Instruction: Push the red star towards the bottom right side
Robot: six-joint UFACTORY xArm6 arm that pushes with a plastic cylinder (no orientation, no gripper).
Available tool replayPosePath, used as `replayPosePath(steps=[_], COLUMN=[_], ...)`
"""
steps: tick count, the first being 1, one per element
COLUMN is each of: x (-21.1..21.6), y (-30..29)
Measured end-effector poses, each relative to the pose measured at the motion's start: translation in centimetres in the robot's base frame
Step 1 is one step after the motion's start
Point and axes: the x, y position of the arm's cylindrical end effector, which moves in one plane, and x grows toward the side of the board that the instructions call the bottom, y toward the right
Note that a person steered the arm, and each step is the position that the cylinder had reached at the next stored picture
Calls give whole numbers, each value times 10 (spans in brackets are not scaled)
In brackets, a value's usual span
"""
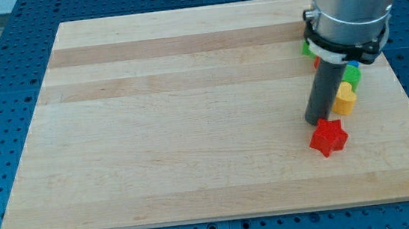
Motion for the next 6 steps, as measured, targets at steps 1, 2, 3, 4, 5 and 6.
replayPosePath(steps=[1, 2, 3, 4, 5, 6], x=[2, 2, 2, 6, 18, 30], y=[-1, -25, -49, -40, -2, 22])
